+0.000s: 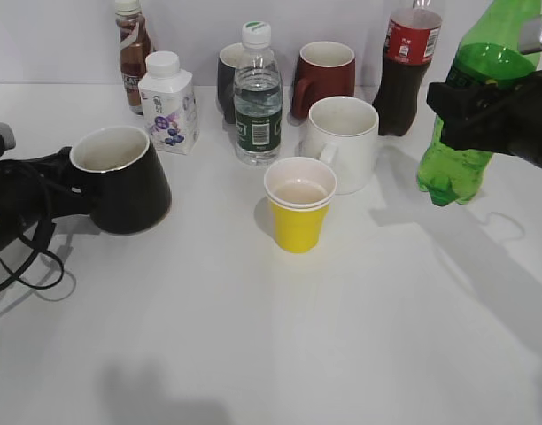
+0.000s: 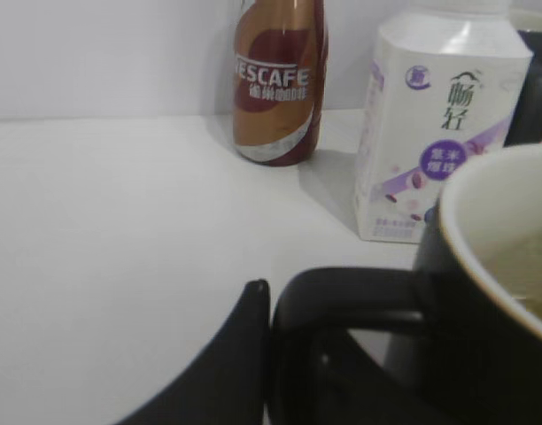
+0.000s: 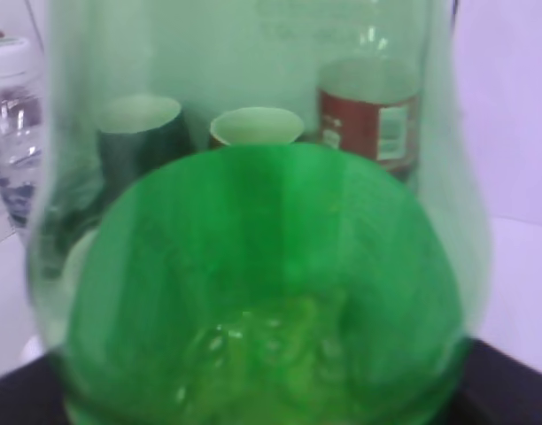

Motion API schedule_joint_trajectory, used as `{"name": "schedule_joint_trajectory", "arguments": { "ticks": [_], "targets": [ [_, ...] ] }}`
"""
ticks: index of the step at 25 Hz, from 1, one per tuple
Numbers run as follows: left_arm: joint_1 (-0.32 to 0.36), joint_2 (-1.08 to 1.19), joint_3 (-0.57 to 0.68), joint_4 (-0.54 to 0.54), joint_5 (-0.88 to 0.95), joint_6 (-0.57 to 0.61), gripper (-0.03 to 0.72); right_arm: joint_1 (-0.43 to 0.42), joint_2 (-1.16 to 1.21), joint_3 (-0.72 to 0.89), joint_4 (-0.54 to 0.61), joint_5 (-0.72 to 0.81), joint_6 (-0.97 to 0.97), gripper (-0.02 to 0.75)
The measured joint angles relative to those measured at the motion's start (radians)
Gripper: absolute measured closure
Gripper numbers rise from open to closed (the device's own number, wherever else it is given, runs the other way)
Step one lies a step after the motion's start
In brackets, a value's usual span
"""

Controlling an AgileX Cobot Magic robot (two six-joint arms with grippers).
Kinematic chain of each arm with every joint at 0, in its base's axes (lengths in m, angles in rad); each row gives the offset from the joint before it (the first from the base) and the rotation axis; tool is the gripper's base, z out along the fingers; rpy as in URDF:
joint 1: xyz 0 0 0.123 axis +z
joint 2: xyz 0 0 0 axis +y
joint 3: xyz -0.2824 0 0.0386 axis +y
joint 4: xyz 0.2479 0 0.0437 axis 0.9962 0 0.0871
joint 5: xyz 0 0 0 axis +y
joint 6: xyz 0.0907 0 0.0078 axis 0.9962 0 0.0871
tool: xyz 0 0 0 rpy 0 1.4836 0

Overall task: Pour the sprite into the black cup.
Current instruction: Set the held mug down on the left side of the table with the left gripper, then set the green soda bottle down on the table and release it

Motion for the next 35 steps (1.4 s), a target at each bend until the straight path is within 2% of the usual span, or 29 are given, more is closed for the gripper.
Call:
{"name": "schedule_joint_trajectory", "arguments": {
  "ticks": [6, 11, 13, 22, 30, 31, 34, 35],
  "targets": [
    [0.000, 0.004, 0.006, 0.003, -0.015, 0.004, 0.618, 0.000, 0.000, 0.000, -0.044, -0.001, 0.007, 0.317],
    [0.000, -0.001, 0.055, 0.005, -0.035, 0.000, 0.473, 0.000, 0.000, 0.000, -0.046, -0.001, 0.016, 0.317],
    [0.000, -0.011, 0.079, 0.004, -0.044, -0.001, 0.447, 0.000, 0.001, 0.000, -0.047, -0.001, 0.016, 0.317],
    [0.000, -0.128, 0.193, 0.002, -0.027, -0.001, 0.430, 0.000, 0.117, 0.003, -0.047, -0.023, 0.019, 0.317],
    [0.000, -0.209, 0.212, 0.036, -0.008, -0.001, 0.429, 0.000, 0.190, 0.063, -0.045, -0.243, 0.013, 0.317],
    [0.000, -0.218, 0.212, 0.036, -0.012, -0.001, 0.429, 0.000, 0.190, 0.067, -0.045, -0.250, 0.011, 0.296],
    [0.000, -0.252, 0.213, 0.037, -0.016, -0.001, 0.429, 0.000, 0.195, 0.071, -0.040, -0.264, 0.001, 0.134],
    [0.000, -0.266, 0.215, 0.037, -0.018, -0.001, 0.429, 0.000, 0.196, 0.073, -0.039, -0.264, -0.002, 0.106]
  ]
}}
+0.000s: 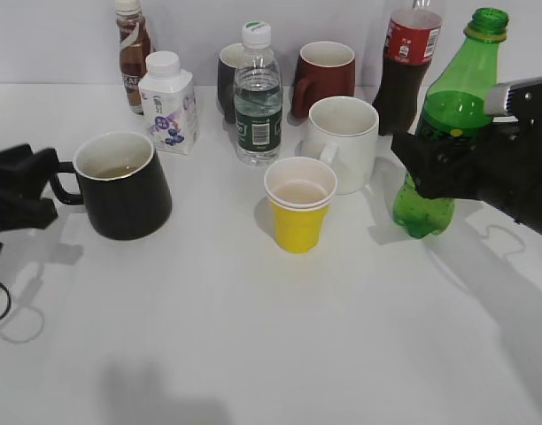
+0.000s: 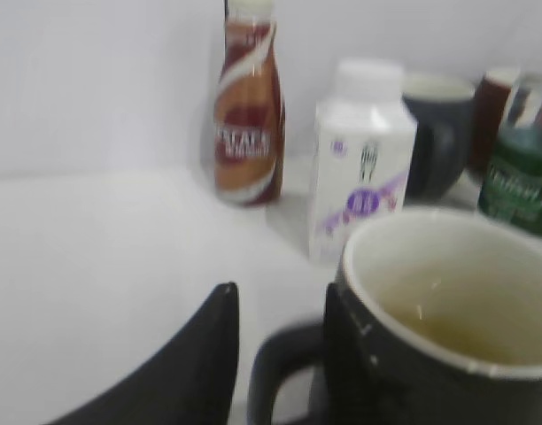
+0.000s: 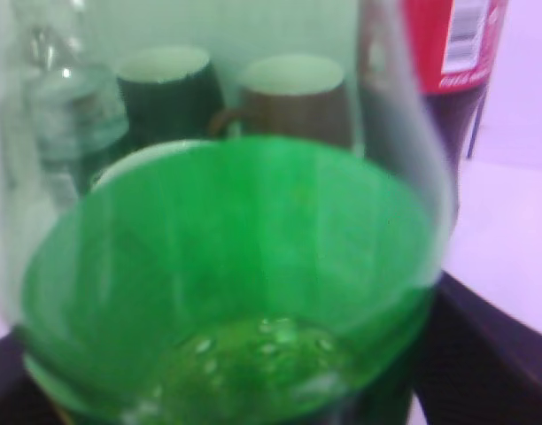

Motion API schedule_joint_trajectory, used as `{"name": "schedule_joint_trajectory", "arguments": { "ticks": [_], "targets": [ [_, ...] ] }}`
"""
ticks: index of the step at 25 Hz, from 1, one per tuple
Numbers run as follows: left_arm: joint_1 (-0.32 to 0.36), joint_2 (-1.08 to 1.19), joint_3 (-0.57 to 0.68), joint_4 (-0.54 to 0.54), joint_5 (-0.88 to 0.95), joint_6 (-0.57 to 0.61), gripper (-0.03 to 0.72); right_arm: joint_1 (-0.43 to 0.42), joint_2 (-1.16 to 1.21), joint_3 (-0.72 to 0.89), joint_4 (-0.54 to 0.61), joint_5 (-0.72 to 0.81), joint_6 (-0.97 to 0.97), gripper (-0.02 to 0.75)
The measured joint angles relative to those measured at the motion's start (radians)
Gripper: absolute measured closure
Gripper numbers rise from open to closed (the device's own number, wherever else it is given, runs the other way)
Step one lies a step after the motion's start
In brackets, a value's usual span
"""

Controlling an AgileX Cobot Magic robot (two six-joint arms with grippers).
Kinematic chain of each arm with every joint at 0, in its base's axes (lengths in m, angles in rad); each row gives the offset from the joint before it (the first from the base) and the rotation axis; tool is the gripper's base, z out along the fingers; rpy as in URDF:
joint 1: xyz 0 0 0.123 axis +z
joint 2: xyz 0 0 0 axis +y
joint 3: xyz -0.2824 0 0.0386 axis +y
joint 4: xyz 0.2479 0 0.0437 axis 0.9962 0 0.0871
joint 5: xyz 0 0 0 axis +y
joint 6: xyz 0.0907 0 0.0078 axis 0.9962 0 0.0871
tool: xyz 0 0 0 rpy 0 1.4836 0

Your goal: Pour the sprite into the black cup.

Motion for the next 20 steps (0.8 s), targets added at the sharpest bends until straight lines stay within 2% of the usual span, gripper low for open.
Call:
{"name": "schedule_joint_trajectory", "arguments": {
  "ticks": [5, 9, 12, 14, 17, 20],
  "targets": [
    [0.000, -0.127, 0.002, 0.001, 0.018, 0.000, 0.428, 0.000, -0.028, 0.001, 0.012, -0.012, -0.005, 0.085],
    [0.000, -0.295, 0.003, 0.001, 0.173, 0.000, 0.428, 0.000, -0.146, -0.041, -0.013, 0.048, -0.018, 0.078],
    [0.000, -0.476, -0.028, 0.000, 0.418, 0.000, 0.428, 0.000, -0.293, -0.116, -0.054, 0.212, 0.005, 0.078],
    [0.000, -0.582, -0.084, -0.006, 0.675, 0.000, 0.428, 0.000, -0.408, -0.164, -0.095, 0.335, 0.044, 0.078],
    [0.000, -0.752, -0.203, -0.057, 1.024, 0.000, 0.428, 0.000, -0.601, -0.207, -0.193, 0.504, 0.158, 0.078],
    [0.000, -0.903, -0.313, -0.090, 1.294, 0.000, 0.424, 0.000, -0.796, -0.210, -0.335, 0.699, 0.339, 0.078]
  ]
}}
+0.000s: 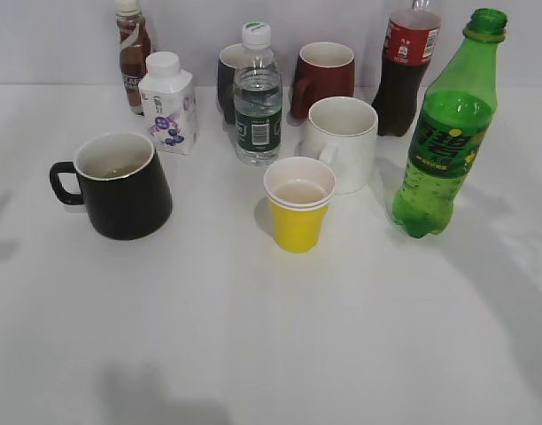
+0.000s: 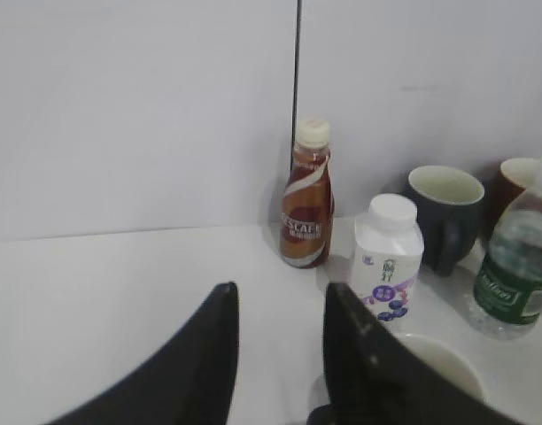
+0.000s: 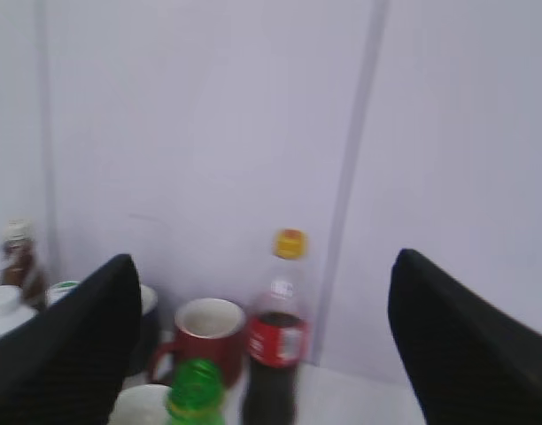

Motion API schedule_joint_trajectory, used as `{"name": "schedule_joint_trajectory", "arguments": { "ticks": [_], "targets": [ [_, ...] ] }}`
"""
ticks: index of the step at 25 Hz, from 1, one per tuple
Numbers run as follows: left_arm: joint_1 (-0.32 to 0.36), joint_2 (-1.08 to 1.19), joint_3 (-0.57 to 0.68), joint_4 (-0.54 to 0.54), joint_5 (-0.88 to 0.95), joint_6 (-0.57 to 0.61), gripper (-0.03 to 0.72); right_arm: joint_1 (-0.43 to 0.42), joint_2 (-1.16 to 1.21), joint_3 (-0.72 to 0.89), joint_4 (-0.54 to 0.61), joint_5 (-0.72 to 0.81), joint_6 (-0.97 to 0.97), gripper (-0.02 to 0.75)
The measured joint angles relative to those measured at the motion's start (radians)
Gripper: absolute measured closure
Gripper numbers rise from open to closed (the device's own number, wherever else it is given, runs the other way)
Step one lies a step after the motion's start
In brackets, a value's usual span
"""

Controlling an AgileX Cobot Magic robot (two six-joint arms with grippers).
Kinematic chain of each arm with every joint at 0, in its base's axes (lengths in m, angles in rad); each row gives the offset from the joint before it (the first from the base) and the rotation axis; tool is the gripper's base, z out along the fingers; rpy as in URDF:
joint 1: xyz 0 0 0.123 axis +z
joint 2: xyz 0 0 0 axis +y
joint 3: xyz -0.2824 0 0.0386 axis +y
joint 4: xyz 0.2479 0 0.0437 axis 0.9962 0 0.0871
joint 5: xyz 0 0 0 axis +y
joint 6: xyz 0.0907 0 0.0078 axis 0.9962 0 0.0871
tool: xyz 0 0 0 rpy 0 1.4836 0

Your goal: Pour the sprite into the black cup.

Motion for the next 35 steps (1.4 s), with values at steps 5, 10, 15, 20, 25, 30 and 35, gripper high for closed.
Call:
{"name": "schedule_joint_trajectory", "arguments": {
  "ticks": [5, 10, 15, 20, 25, 30, 35],
  "targets": [
    [0.000, -0.199, -0.077, -0.012, 0.326, 0.000, 0.325, 0.000, -0.340, 0.001, -0.086, 0.444, 0.169, 0.090],
    [0.000, -0.446, -0.100, -0.031, 0.689, 0.000, 0.223, 0.000, -0.583, 0.001, 0.360, 0.873, -0.255, 0.149],
    [0.000, -0.659, -0.100, -0.038, 1.007, 0.000, 0.207, 0.000, -0.696, 0.002, 0.643, 1.281, -0.522, 0.162],
    [0.000, -0.767, -0.081, 0.006, 1.123, 0.012, 0.206, 0.000, -0.823, 0.003, 0.659, 1.505, -0.553, 0.162],
    [0.000, -0.767, 0.010, 0.011, 1.107, 0.043, 0.206, 0.000, -0.892, 0.070, 0.659, 1.513, -0.557, 0.162],
    [0.000, -0.765, 0.055, 0.007, 0.995, 0.049, 0.209, 0.000, -0.894, 0.143, 0.656, 1.435, -0.578, 0.162],
    [0.000, -0.765, 0.056, 0.007, 0.984, 0.050, 0.251, 0.000, -0.895, 0.171, 0.655, 1.362, -0.577, 0.162]
  ]
}}
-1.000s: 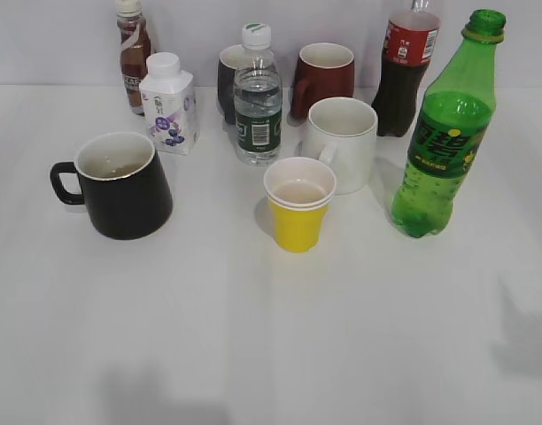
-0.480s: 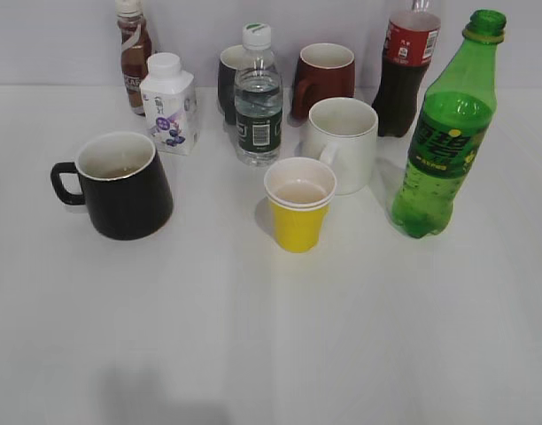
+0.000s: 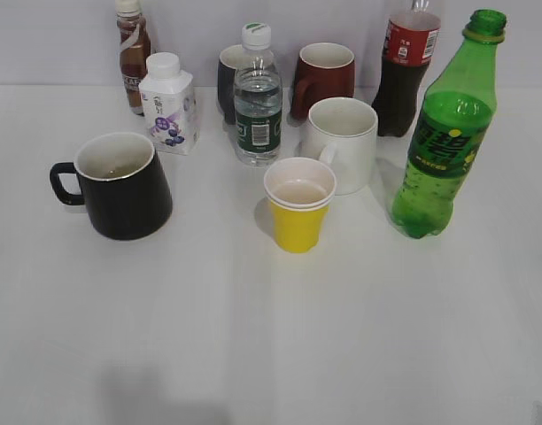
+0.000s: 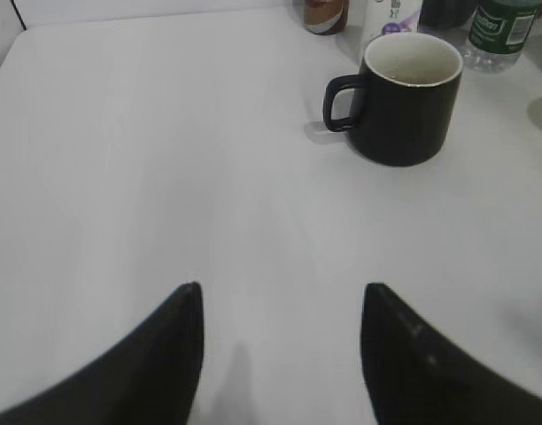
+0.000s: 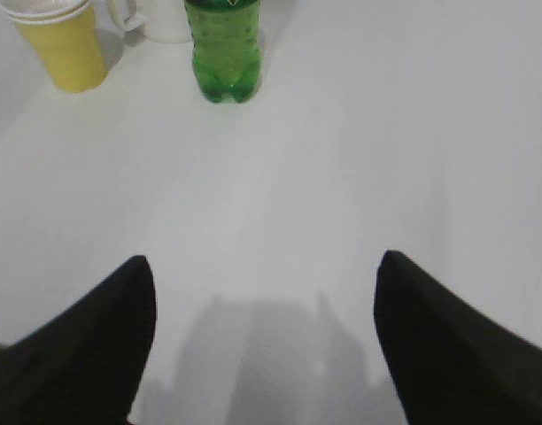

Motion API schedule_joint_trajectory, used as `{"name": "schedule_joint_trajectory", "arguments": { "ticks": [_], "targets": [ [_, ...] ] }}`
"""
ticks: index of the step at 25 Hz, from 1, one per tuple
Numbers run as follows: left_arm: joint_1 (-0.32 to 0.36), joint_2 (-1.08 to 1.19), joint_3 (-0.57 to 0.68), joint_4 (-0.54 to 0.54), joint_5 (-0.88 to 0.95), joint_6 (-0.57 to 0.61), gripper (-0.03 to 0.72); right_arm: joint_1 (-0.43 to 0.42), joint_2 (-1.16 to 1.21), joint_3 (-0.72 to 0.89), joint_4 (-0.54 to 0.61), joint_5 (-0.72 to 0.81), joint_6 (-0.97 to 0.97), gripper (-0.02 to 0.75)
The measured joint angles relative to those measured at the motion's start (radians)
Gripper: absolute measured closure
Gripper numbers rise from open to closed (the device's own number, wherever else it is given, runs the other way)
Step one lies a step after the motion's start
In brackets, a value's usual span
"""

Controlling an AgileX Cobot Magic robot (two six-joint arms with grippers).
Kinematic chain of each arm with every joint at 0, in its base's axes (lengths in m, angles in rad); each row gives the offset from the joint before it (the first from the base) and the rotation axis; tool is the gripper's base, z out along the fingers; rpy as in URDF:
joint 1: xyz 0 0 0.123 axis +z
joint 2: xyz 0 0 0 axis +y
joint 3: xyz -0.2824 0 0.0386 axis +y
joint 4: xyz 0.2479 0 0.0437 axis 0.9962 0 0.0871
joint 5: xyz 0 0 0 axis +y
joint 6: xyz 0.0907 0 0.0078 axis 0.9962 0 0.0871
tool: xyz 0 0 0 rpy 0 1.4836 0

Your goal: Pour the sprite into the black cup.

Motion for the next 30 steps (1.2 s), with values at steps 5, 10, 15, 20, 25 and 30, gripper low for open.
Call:
{"name": "schedule_joint_trajectory", "arguments": {
  "ticks": [5, 10, 15, 20, 25, 30],
  "targets": [
    [0.000, 0.000, 0.000, 0.000, -0.002, 0.000, 0.271, 0.000, 0.000, 0.001, 0.000, -0.008, -0.001, 0.162],
    [0.004, 0.000, 0.000, 0.000, -0.003, 0.000, 0.272, -0.003, 0.000, 0.001, 0.000, -0.015, -0.001, 0.162],
    [0.098, 0.000, 0.001, 0.000, -0.004, 0.000, 0.272, -0.098, 0.000, 0.001, 0.003, -0.016, -0.001, 0.162],
    [0.141, 0.000, 0.001, 0.000, -0.004, 0.000, 0.286, -0.175, -0.001, 0.001, 0.004, -0.018, -0.002, 0.162],
    [0.141, 0.000, 0.001, 0.000, -0.004, 0.000, 0.309, -0.177, -0.001, 0.001, 0.004, -0.018, -0.002, 0.162],
    [0.141, 0.000, 0.001, 0.000, -0.004, 0.000, 0.337, -0.177, -0.001, 0.001, 0.007, -0.018, -0.002, 0.162]
  ]
}}
